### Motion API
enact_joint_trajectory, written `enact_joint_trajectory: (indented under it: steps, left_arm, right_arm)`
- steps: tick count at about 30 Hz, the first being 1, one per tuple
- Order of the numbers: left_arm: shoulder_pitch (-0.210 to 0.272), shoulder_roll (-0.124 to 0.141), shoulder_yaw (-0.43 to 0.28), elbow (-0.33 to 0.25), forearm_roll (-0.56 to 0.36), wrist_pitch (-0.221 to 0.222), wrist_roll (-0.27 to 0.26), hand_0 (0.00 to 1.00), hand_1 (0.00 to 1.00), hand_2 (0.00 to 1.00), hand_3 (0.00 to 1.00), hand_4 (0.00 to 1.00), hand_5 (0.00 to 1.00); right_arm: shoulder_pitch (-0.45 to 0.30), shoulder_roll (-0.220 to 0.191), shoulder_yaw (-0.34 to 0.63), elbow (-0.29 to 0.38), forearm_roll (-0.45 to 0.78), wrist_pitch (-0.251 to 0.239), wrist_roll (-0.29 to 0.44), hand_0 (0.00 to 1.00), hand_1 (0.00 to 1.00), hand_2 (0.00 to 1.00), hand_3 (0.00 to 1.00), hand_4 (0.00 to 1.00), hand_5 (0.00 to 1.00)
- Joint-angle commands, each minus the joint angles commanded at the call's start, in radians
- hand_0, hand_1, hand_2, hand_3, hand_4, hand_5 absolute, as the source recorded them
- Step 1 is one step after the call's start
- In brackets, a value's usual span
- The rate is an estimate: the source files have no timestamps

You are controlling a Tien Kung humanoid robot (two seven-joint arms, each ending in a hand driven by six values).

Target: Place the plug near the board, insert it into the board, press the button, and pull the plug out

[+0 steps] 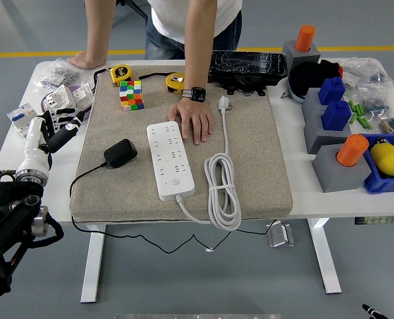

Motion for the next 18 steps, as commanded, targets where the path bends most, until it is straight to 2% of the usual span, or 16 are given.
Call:
enact_joint_trajectory:
  steps: [18]
  left_arm:
    - [0.002,-0.004,-0.004,0.001,-0.002,-0.001,0.002,0.462,0.547,0.535,0.557,0.814,0.350]
  right_arm:
    - [-0.005,0.003,0.012,0.001,-0.003,0.001,0.000,0.601,0.640,0.639,0.554,0.952,0.491]
